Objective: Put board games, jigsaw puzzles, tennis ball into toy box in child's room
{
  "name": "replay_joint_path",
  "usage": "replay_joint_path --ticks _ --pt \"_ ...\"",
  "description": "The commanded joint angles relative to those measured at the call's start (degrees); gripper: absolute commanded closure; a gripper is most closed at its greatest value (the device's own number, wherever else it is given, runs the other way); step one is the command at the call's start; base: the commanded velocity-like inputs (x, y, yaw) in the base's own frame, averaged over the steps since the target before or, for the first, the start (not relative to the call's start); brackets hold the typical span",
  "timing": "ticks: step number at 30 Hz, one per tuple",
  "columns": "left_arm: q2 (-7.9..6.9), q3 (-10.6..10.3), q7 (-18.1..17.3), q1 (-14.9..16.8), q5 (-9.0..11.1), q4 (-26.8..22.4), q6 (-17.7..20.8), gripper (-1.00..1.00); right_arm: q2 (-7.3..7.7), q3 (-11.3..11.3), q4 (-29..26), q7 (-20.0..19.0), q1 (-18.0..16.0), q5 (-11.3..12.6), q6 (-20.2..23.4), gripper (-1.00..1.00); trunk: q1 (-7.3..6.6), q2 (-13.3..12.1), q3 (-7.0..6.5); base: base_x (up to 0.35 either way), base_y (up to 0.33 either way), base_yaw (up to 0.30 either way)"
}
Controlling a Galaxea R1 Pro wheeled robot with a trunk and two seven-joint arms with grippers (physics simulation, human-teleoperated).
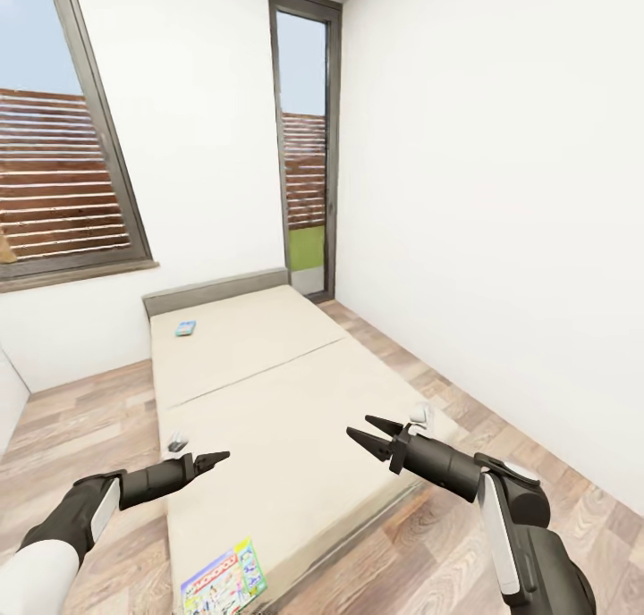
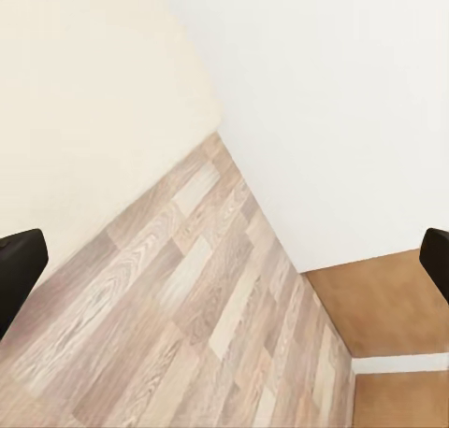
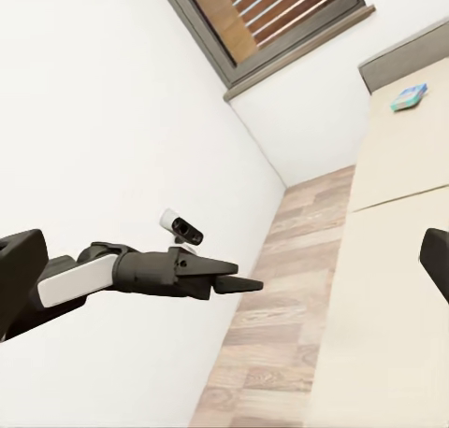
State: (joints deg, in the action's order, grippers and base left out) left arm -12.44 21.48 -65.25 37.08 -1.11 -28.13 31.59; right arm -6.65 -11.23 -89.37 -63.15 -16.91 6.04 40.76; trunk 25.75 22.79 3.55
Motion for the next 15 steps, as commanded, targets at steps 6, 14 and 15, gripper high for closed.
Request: replay_joint_path --ticks 6,14,15 --pt "0.04 0.23 -0.23 0.09 -0.12 0.01 0.58 -1.00 -0.11 -0.01 -0.01 -0.06 -0.05 0.12 0.37 -1.00 0.04 0.13 0.13 0.000 -0.142 0.287" --pt "0.04 0.23 -0.23 0.05 -0.12 0.01 0.58 -1.00 -0.12 0.06 -0.01 -0.04 -0.05 -0.08 0.37 -1.00 0.04 0.13 0.13 0.000 -0.037 0.288" --pt "0.04 0.23 -0.23 0.06 -0.12 0.01 0.58 -1.00 -0.12 0.06 -0.01 -0.04 -0.05 -0.10 0.37 -1.00 0.04 0.13 0.13 0.000 -0.005 0.289"
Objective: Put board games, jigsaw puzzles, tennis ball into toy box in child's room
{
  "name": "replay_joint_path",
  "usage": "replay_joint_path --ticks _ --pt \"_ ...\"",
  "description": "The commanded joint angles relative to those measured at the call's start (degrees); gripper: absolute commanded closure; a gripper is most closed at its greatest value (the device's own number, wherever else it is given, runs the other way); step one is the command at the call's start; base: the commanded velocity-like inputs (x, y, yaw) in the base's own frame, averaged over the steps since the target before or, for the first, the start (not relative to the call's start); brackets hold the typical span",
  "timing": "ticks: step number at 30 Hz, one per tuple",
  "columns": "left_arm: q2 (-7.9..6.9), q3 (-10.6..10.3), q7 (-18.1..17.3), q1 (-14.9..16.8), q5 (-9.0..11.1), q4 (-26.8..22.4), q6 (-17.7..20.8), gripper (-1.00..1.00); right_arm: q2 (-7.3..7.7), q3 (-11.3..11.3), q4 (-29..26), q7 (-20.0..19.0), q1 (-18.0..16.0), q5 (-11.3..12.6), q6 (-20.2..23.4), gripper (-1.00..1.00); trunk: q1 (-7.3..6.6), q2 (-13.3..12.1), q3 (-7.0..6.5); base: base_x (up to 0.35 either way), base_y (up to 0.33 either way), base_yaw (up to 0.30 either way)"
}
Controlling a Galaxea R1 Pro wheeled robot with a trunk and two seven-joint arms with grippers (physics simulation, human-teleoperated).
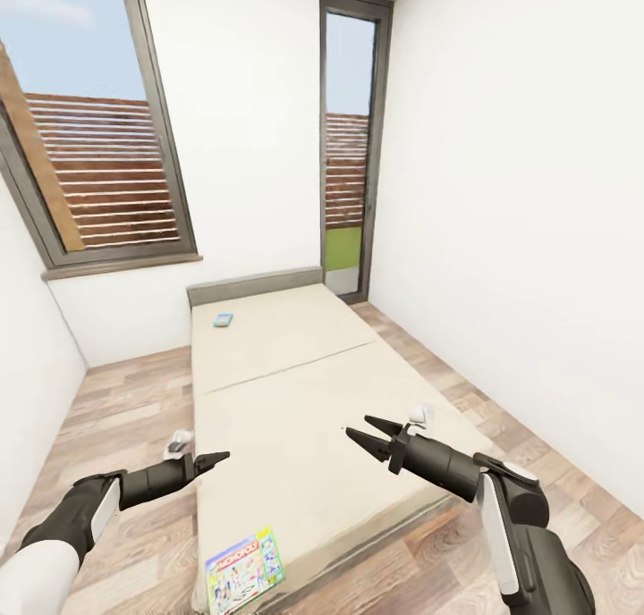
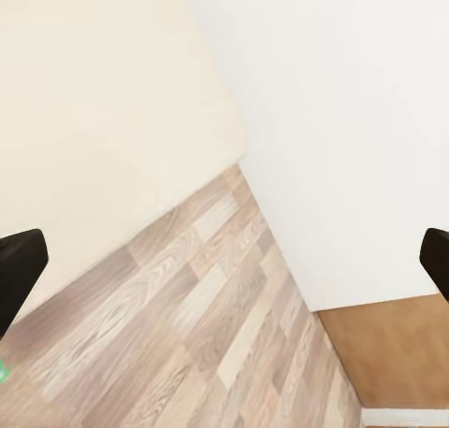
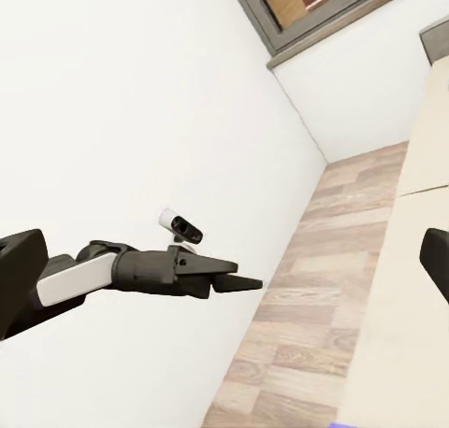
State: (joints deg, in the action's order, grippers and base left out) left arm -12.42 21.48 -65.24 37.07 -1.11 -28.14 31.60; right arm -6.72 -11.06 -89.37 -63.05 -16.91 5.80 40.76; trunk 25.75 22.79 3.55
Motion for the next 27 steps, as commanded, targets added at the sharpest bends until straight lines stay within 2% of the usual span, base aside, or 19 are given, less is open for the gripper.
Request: replay_joint_path --ticks 1,27 --pt "0.03 0.23 -0.23 0.07 -0.12 0.01 0.57 -1.00 -0.04 -0.11 -0.02 -0.15 -0.05 0.13 0.37 -1.00 0.04 0.13 0.13 0.000 -0.003 0.289" --pt "0.03 0.23 -0.23 0.11 -0.12 0.01 0.57 -1.00 -0.10 -0.07 -0.02 -0.10 -0.05 -0.39 0.41 -1.00 0.04 0.13 0.13 0.000 0.000 0.289"
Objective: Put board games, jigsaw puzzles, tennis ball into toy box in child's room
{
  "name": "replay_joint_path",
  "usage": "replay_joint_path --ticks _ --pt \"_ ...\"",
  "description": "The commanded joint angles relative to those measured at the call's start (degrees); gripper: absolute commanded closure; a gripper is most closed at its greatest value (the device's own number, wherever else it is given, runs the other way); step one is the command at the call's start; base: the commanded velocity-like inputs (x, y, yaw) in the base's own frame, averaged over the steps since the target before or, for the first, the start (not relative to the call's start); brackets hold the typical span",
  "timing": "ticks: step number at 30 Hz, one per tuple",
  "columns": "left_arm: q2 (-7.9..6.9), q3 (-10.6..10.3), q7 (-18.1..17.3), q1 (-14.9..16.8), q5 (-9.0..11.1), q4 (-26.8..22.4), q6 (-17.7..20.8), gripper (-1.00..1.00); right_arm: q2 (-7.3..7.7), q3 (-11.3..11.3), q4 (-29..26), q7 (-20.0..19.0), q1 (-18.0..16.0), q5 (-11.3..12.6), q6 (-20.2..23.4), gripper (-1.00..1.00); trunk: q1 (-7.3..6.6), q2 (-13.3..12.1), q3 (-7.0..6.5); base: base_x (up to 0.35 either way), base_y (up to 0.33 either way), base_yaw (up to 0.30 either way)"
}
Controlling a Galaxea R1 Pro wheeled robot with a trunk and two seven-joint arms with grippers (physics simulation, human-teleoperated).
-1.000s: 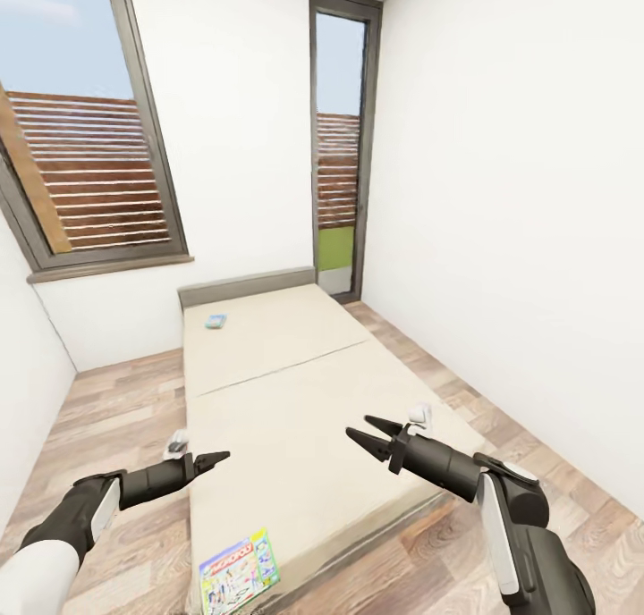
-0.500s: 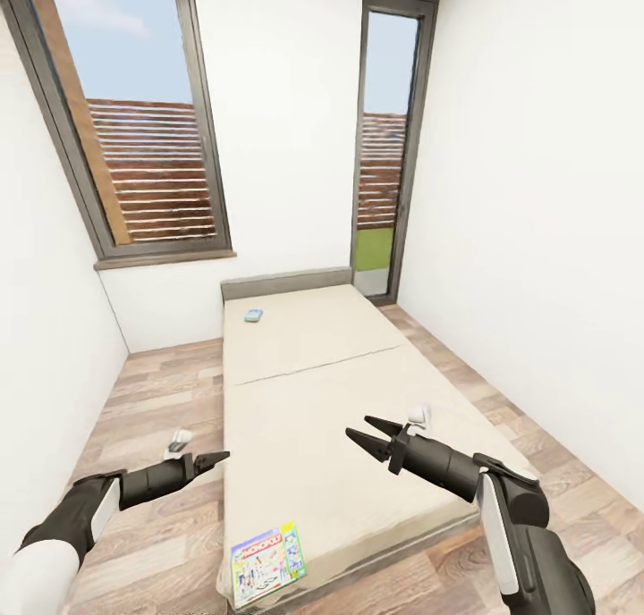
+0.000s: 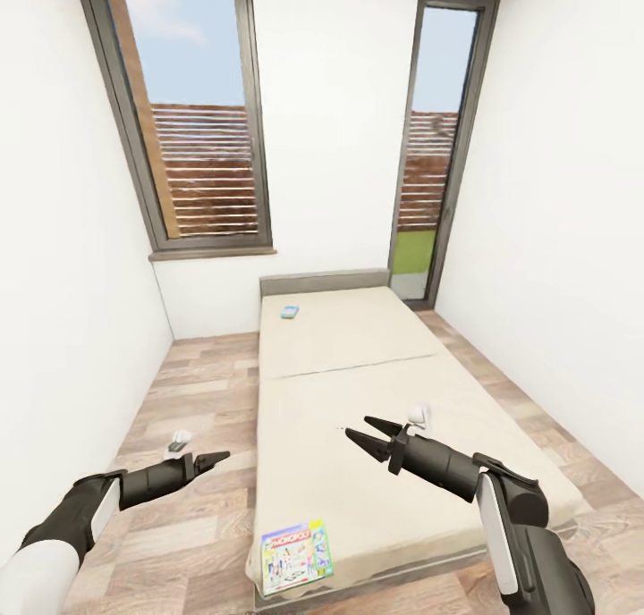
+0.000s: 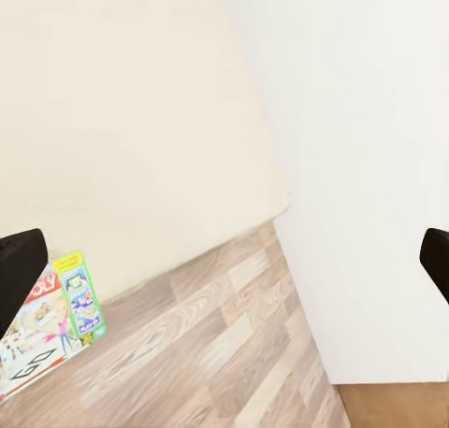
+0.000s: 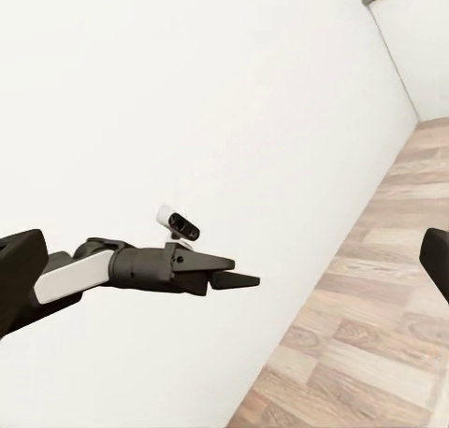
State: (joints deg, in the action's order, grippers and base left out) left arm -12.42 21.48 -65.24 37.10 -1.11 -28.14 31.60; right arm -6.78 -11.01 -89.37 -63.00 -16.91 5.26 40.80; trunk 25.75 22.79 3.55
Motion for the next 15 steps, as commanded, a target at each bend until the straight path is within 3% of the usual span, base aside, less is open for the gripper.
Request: replay_joint_path --ticks 1,15 --pt "0.03 0.23 -0.23 0.08 -0.12 0.01 0.57 -1.00 -0.06 -0.11 -0.02 -0.13 -0.05 0.13 0.38 -1.00 0.04 0.13 0.13 0.000 0.000 0.289" --pt "0.03 0.23 -0.23 0.08 -0.16 0.01 0.57 -1.00 -0.08 -0.08 -0.02 -0.15 -0.05 0.10 0.38 -1.00 0.04 0.13 0.13 0.000 0.000 0.289"
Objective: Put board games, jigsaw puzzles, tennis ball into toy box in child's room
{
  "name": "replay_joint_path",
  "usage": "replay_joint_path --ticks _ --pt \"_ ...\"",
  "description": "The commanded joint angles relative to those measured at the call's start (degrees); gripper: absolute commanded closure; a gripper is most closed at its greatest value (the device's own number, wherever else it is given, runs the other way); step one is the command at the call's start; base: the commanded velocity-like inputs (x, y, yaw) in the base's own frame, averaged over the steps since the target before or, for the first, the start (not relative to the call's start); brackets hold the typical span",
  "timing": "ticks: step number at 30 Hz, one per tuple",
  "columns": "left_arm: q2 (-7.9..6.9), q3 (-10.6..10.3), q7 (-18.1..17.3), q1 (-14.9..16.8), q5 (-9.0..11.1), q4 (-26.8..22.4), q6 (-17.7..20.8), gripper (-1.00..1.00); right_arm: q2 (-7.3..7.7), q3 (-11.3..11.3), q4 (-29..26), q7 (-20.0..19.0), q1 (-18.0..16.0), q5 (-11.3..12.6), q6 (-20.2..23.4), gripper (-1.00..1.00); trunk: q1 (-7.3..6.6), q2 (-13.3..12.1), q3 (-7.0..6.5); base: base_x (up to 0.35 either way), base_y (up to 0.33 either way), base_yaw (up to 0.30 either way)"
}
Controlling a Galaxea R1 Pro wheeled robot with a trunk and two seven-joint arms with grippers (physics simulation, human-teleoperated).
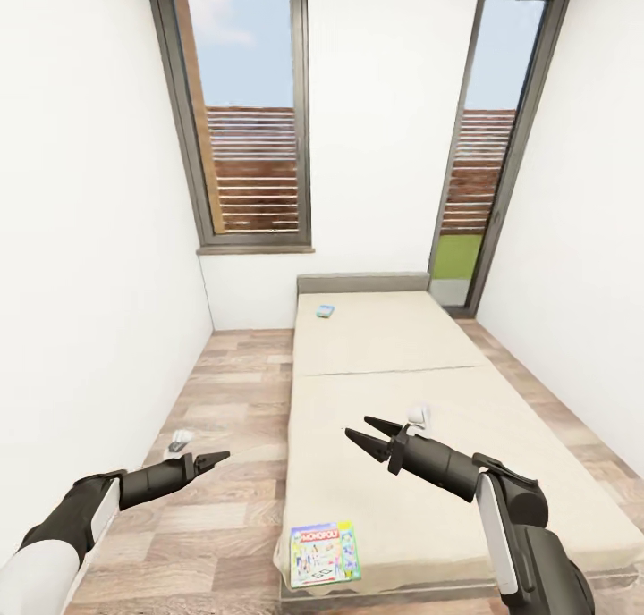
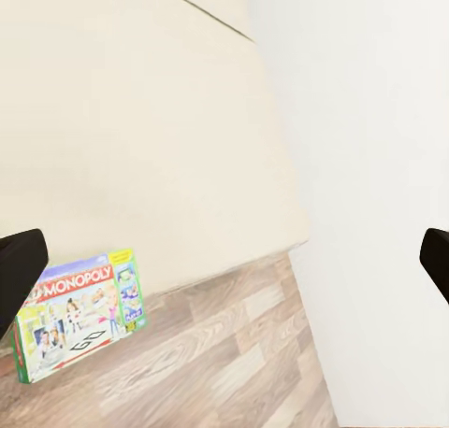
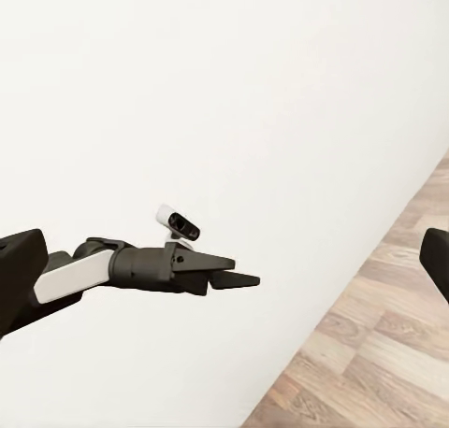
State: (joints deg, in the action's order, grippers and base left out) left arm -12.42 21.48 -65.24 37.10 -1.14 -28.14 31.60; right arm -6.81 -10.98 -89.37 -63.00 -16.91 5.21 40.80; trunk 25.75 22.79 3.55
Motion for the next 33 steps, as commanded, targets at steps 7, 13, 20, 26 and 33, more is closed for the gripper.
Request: replay_joint_path --ticks 7,13,20,26,33 --pt "0.03 0.23 -0.24 0.08 -0.11 0.01 0.57 -1.00 -0.04 -0.13 -0.02 -0.13 -0.05 0.15 0.39 -1.00 0.04 0.13 0.13 0.000 0.000 0.289" --pt "0.03 0.23 -0.24 0.06 -0.11 0.01 0.57 -1.00 0.00 -0.20 0.00 -0.18 -0.05 0.40 0.36 -1.00 0.04 0.13 0.13 0.000 0.000 0.289" --pt "0.03 0.23 -0.24 0.07 -0.17 0.01 0.57 -1.00 -0.01 -0.26 0.11 -0.20 -0.05 0.35 0.38 -1.00 0.04 0.13 0.13 0.000 0.000 0.203" --pt "0.03 0.23 -0.24 0.08 -0.18 0.01 0.57 -1.00 -0.04 -0.32 0.22 -0.20 -0.05 0.10 0.34 -1.00 0.04 0.13 0.13 0.000 0.081 0.035" --pt "0.03 0.23 -0.24 0.08 -0.18 0.01 0.57 -1.00 -0.01 -0.40 0.24 0.86 -0.05 0.73 0.29 -1.00 0.04 0.13 0.13 0.000 0.048 0.003"
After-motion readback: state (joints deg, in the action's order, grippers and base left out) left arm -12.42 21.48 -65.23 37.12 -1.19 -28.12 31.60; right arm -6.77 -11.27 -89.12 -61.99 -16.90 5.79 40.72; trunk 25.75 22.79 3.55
